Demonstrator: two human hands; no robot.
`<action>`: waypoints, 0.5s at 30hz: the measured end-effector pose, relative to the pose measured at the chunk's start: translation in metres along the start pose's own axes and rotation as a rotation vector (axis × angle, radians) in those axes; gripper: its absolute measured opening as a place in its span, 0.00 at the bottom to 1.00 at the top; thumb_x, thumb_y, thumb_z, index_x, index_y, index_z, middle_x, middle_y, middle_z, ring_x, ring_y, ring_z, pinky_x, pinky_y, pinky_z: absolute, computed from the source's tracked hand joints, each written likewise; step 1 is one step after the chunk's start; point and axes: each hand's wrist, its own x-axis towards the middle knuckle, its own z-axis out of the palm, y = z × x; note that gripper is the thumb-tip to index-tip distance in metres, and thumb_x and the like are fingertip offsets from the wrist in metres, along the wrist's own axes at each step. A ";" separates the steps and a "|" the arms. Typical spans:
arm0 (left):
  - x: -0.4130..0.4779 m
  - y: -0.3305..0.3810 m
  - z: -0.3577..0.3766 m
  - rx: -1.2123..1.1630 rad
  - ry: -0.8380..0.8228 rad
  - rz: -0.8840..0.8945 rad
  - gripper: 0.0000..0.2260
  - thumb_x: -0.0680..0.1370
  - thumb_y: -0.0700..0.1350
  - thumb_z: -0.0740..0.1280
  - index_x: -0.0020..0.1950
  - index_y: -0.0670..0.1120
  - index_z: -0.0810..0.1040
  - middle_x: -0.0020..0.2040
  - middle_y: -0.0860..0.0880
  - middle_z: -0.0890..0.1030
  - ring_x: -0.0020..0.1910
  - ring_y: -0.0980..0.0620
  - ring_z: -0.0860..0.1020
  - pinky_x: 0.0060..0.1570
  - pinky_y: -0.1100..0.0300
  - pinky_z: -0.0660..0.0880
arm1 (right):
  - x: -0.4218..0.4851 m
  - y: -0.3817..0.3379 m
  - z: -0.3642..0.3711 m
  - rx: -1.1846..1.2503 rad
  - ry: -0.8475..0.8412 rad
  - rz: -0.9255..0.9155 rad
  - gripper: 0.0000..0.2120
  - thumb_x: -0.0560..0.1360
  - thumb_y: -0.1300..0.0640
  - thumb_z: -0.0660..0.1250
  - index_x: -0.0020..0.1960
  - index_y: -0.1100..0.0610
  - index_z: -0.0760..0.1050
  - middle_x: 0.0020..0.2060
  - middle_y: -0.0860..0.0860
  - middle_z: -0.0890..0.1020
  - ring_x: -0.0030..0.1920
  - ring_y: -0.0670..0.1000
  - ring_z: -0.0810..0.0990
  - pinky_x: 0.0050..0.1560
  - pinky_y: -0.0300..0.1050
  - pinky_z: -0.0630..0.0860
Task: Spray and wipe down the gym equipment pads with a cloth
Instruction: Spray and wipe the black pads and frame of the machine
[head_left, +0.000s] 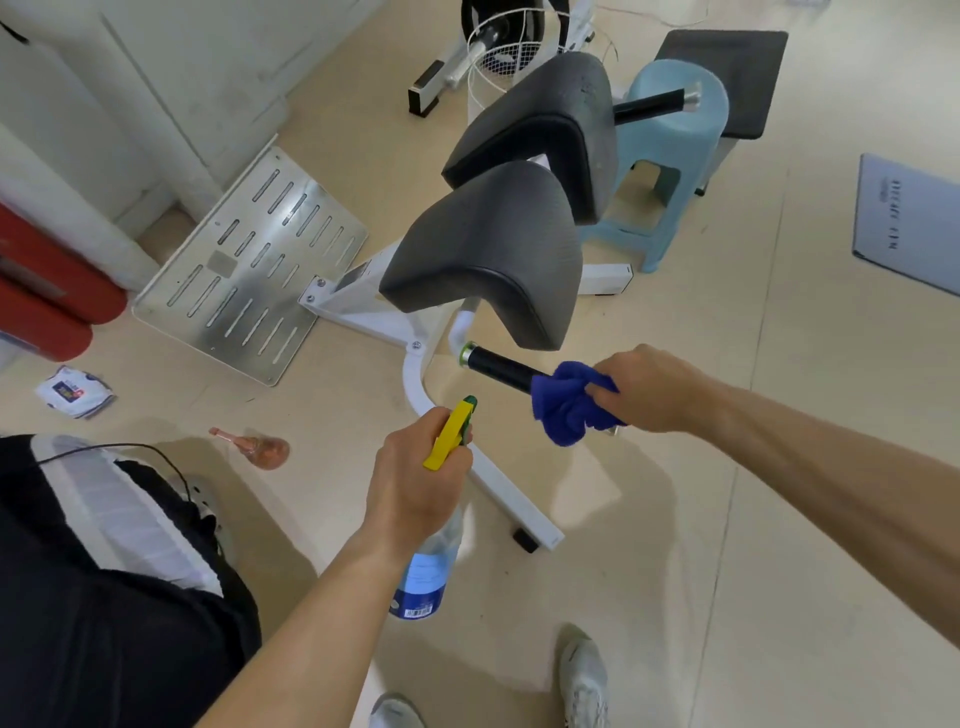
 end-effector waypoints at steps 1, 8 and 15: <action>-0.001 0.000 0.000 -0.005 -0.006 0.006 0.11 0.69 0.45 0.60 0.44 0.54 0.81 0.39 0.53 0.83 0.40 0.45 0.81 0.43 0.37 0.82 | -0.001 0.002 -0.004 0.037 -0.022 0.013 0.11 0.83 0.52 0.56 0.47 0.53 0.75 0.38 0.49 0.81 0.40 0.50 0.78 0.37 0.41 0.70; -0.001 -0.011 -0.008 -0.018 0.018 0.039 0.12 0.69 0.45 0.61 0.45 0.55 0.81 0.41 0.54 0.84 0.40 0.45 0.81 0.42 0.37 0.82 | 0.060 -0.081 0.030 -0.077 0.274 -0.224 0.15 0.79 0.51 0.65 0.65 0.46 0.72 0.57 0.49 0.78 0.55 0.56 0.79 0.50 0.53 0.79; 0.002 -0.025 -0.022 0.014 0.072 0.030 0.12 0.69 0.46 0.60 0.45 0.55 0.81 0.39 0.53 0.83 0.38 0.43 0.81 0.40 0.38 0.82 | 0.074 -0.088 0.050 -0.323 0.348 -0.119 0.23 0.77 0.58 0.66 0.70 0.56 0.64 0.60 0.56 0.77 0.51 0.57 0.80 0.42 0.49 0.74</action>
